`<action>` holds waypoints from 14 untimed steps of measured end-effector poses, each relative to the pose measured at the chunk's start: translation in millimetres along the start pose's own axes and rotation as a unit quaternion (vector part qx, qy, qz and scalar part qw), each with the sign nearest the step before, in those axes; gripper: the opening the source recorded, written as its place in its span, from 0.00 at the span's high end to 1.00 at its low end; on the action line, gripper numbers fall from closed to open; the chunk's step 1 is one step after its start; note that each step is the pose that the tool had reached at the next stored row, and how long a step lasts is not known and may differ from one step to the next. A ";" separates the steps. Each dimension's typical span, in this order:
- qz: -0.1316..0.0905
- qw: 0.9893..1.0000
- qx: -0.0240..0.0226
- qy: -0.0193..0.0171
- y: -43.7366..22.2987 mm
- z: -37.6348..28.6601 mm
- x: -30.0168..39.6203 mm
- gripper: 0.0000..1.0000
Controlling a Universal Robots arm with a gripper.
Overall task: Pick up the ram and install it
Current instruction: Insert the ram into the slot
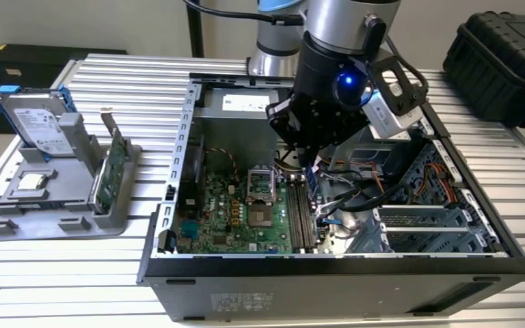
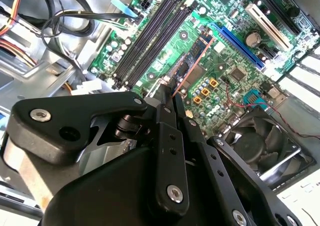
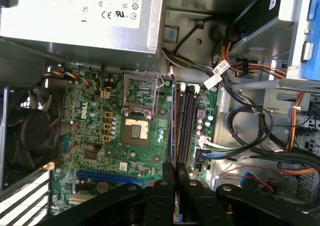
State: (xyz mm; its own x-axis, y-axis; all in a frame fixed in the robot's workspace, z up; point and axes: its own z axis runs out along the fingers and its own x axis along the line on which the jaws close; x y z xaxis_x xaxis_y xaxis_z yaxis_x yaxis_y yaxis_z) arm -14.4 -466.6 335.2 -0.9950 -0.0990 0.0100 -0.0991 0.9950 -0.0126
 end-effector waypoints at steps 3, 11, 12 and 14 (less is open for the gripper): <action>0.000 1.000 0.000 0.000 0.0 0.7 0.0 1.00; 0.000 1.000 0.001 0.000 0.1 3.2 0.0 1.00; 0.000 1.000 0.001 0.000 0.1 3.6 -0.1 1.00; 0.000 1.000 0.001 0.000 0.1 4.3 -0.1 1.00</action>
State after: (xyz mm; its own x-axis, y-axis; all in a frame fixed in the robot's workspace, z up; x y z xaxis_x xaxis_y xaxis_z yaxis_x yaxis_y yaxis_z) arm -14.4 -466.5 330.9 -0.9950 -0.0989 0.0101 -0.0991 0.9950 -0.0149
